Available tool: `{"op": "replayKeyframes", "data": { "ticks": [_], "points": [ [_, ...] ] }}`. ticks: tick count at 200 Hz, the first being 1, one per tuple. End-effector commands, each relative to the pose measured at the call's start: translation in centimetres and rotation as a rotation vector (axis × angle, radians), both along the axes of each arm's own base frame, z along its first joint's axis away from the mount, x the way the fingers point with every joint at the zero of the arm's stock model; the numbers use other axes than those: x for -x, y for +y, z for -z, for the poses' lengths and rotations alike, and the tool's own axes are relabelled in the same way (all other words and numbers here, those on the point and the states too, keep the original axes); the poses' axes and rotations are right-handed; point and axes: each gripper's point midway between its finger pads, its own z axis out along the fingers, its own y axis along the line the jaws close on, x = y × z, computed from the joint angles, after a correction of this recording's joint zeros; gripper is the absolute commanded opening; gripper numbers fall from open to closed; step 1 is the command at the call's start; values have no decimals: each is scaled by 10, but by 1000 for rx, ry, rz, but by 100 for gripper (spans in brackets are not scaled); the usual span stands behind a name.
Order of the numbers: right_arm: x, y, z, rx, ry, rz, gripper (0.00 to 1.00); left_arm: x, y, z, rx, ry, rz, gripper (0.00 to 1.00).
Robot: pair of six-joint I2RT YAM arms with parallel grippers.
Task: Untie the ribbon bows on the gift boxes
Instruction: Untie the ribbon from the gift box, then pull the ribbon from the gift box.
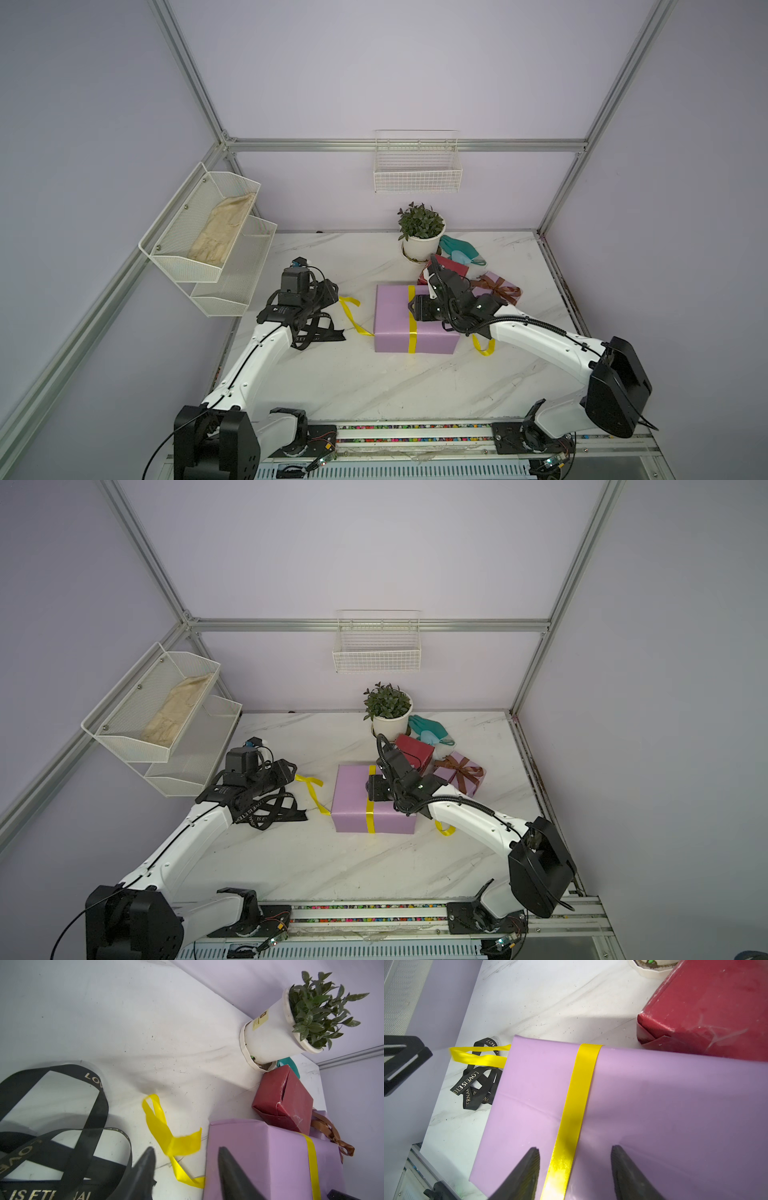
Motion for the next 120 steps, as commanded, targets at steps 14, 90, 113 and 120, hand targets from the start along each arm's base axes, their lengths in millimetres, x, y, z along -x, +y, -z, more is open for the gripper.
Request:
{"op": "replayKeyframes", "data": {
  "ticks": [14,90,113,120],
  "points": [
    [-6,8,-2,44,37,-6,51,18,-44,14,151,76,173,100],
    [9,4,6,326,100,95,46,46,-129,7,302,-22,363,99],
    [16,10,14,392,114,105,46,48,-136,13,313,-29,382,97],
    [16,9,18,411,121,117,46,49,-137,14,313,-26,390,96]
  ]
}}
